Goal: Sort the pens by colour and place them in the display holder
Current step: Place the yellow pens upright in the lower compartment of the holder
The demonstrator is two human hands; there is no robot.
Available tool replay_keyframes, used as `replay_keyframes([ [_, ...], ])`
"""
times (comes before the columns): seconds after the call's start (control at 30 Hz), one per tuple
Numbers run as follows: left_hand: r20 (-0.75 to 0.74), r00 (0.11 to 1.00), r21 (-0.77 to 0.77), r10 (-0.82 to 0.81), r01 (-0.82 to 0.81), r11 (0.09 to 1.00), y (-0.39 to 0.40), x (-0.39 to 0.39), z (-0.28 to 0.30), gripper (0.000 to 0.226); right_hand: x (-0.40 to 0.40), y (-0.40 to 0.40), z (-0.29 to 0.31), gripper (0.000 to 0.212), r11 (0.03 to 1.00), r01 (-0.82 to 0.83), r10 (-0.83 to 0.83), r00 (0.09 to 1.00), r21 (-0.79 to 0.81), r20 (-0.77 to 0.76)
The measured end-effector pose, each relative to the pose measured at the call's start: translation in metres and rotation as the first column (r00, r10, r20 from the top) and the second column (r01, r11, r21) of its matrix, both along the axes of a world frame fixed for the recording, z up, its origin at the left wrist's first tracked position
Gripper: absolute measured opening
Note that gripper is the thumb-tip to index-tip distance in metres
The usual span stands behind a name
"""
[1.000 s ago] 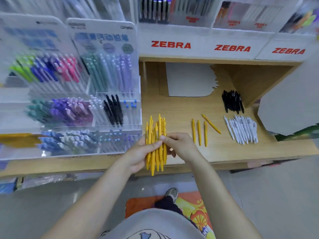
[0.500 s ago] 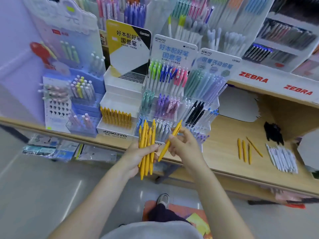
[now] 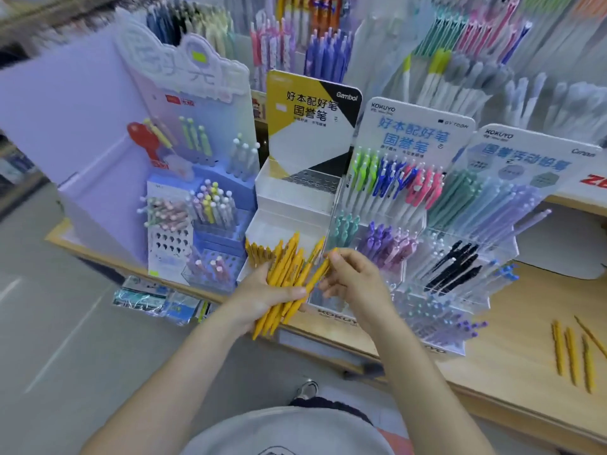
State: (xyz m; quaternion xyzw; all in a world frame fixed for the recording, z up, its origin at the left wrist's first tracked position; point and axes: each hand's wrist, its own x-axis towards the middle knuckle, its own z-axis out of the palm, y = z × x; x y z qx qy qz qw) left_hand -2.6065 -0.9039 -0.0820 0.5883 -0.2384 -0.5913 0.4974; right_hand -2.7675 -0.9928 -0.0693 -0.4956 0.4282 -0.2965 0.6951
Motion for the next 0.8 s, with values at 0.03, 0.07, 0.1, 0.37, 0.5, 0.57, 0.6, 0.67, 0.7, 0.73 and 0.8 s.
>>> replay_keyframes([
  [0.03, 0.016, 1.0, 0.012, -0.007, 0.007, 1.0, -0.007, 0.007, 0.0, 0.051, 0.004, -0.009, -0.001, 0.015, 1.0, 0.006, -0.006, 1.0, -0.013, -0.017],
  [0.07, 0.024, 1.0, 0.025, -0.005, 0.005, 1.0, -0.013, 0.013, -0.001, 0.046, 0.006, -0.017, -0.001, 0.017, 0.999, 0.009, -0.01, 0.999, -0.031, -0.035],
  [0.1, 0.031, 1.0, 0.036, 0.004, -0.005, 0.999, -0.017, 0.018, -0.003, 0.042, 0.008, -0.023, -0.001, 0.017, 0.999, 0.015, -0.017, 0.999, -0.052, -0.046],
  [0.37, 0.065, 0.997, 0.139, 0.036, -0.045, 0.989, -0.019, 0.052, -0.027, 0.029, 0.004, -0.038, -0.006, 0.011, 0.955, 0.168, -0.209, 0.966, -0.243, -0.151],
  [0.5, 0.039, 0.999, 0.141, -0.002, -0.003, 0.99, -0.019, 0.071, -0.036, 0.025, 0.011, -0.024, -0.021, 0.008, 0.91, 0.221, -0.321, 0.911, -0.35, -0.259],
  [0.57, 0.036, 0.998, 0.134, -0.049, 0.044, 0.99, -0.02, 0.076, -0.037, 0.021, 0.013, -0.012, -0.032, 0.004, 0.884, 0.268, -0.396, 0.865, -0.383, -0.307],
  [0.6, 0.037, 0.996, 0.13, -0.076, 0.071, 0.989, -0.02, 0.079, -0.036, 0.022, 0.014, -0.007, -0.035, 0.004, 0.873, 0.286, -0.426, 0.841, -0.394, -0.334],
  [0.67, 0.041, 0.992, 0.12, -0.117, 0.112, 0.986, -0.023, 0.085, -0.036, 0.023, 0.017, 0.001, -0.041, 0.006, 0.857, 0.297, -0.465, 0.798, -0.421, -0.384],
  [0.7, 0.035, 0.991, 0.113, -0.131, 0.126, 0.986, -0.025, 0.088, -0.036, 0.021, 0.019, 0.003, -0.043, 0.007, 0.847, 0.286, -0.479, 0.776, -0.447, -0.41],
  [0.73, 0.019, 0.99, 0.105, -0.14, 0.137, 0.985, -0.027, 0.09, -0.037, 0.019, 0.022, 0.005, -0.044, 0.008, 0.838, 0.269, -0.489, 0.757, -0.475, -0.433],
  [0.8, -0.016, 0.988, 0.098, -0.154, 0.155, 0.983, -0.03, 0.094, -0.038, 0.017, 0.03, 0.006, -0.047, 0.006, 0.822, 0.253, -0.512, 0.719, -0.51, -0.469],
])
